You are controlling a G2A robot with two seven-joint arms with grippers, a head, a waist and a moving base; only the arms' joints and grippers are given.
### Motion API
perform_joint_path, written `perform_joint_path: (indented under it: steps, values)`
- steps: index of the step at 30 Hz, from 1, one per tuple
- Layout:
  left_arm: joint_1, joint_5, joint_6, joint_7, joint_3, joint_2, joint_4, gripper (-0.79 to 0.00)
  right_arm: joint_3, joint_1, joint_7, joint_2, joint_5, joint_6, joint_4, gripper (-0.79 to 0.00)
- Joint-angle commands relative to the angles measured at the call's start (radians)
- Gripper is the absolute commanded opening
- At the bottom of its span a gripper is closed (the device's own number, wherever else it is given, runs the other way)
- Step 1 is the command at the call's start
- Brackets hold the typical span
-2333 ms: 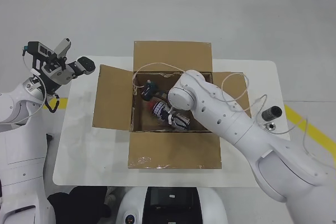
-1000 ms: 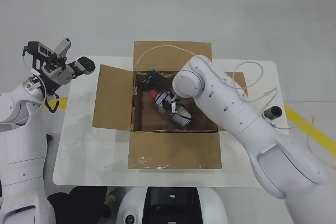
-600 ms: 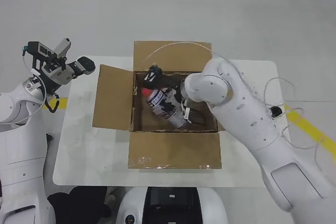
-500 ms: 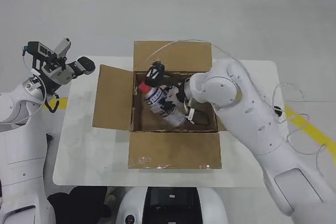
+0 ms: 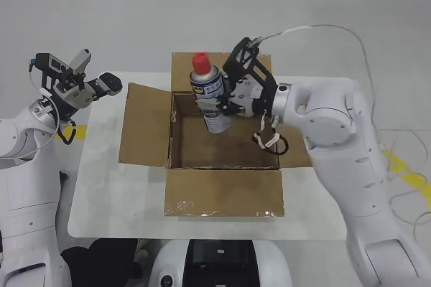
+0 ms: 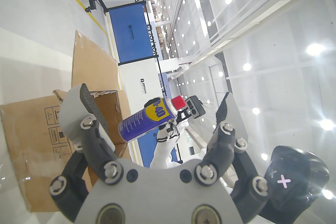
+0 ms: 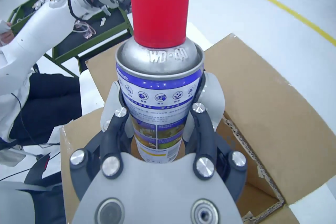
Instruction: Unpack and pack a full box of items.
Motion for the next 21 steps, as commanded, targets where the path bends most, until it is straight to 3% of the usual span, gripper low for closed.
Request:
perform_joint_path:
  steps: [1, 13, 21]
  values:
    - [0.000, 0.000, 0.000, 0.000, 0.000, 0.000, 0.000, 0.000, 0.041, -0.044, -0.020, 0.010, -0.022, -0.011, -0.047, -0.785]
    - [0.000, 0.000, 0.000, 0.000, 0.000, 0.000, 0.000, 0.000, 0.290, -0.322, -0.075, 0.063, -0.168, 0.016, -0.350, -0.785]
    - [0.000, 0.000, 0.000, 0.000, 0.000, 0.000, 0.000, 0.000, 0.494, -0.511, -0.100, 0.088, -0.185, 0.048, -0.504, -0.785]
